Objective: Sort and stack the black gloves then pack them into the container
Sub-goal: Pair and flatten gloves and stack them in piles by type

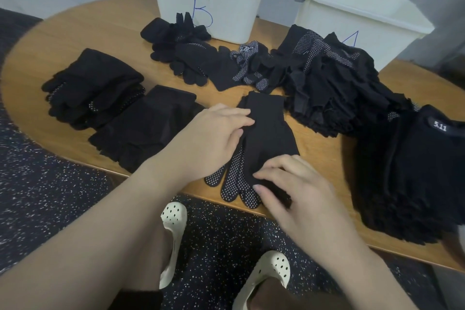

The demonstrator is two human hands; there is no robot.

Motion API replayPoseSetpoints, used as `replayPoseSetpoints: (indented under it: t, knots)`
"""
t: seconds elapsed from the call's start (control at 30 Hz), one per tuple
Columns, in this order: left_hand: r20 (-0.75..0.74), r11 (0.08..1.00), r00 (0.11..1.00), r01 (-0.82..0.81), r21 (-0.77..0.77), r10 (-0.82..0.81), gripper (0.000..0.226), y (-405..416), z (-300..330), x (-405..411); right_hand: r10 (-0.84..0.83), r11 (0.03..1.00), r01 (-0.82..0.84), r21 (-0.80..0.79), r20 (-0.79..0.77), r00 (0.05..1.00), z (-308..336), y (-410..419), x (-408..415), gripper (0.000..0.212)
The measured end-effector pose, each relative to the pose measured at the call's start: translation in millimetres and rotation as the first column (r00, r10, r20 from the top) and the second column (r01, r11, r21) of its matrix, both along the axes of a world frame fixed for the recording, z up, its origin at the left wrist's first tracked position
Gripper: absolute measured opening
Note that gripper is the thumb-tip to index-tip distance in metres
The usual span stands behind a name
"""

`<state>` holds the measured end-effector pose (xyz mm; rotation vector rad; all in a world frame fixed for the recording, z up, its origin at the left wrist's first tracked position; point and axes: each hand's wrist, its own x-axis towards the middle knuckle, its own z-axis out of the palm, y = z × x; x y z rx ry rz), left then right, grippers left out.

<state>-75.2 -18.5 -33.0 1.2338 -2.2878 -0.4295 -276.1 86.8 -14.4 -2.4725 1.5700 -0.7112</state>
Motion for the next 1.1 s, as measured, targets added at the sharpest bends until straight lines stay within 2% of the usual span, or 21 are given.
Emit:
replayPoseSetpoints:
  t: [0.17,0.43,0.63,0.8,0.97,1.1]
  knots:
    - [0.030,1.000,0.999,-0.015,0.008,0.014,0.040,3.0,2.1,-1.8,0.018,0.999,-0.015,-0.038,0.066,0.998,1.4,-4.0,10.5,0.016]
    - [0.023,1.000,0.999,-0.030,0.009,0.030,0.034,5.1,3.0,-2.5,0.090,0.996,-0.090,-0.007,0.027,0.996,-4.0,-2.7,9.8,0.013]
    - [0.043,0.999,0.999,-0.023,0.027,0.022,0.044,5.9,6.5,-3.7,0.108,0.994,-0.108,0.007,0.027,0.994,-3.9,-2.4,4.6,0.015]
    - [0.054,0.999,0.998,-0.018,0.040,0.016,0.048,5.4,6.7,-3.8,0.111,0.994,-0.109,-0.030,0.087,0.990,-3.9,-4.0,7.0,0.016]
    - [0.056,0.999,0.998,-0.023,0.037,0.021,0.046,5.6,7.1,-3.8,0.145,0.989,-0.144,-0.031,0.028,0.989,-5.3,-5.3,10.1,0.015]
    - [0.068,0.999,0.998,-0.016,0.040,0.013,0.050,5.7,7.7,-3.1,0.190,0.981,-0.191,0.018,0.042,0.981,-2.4,-8.0,4.6,0.019]
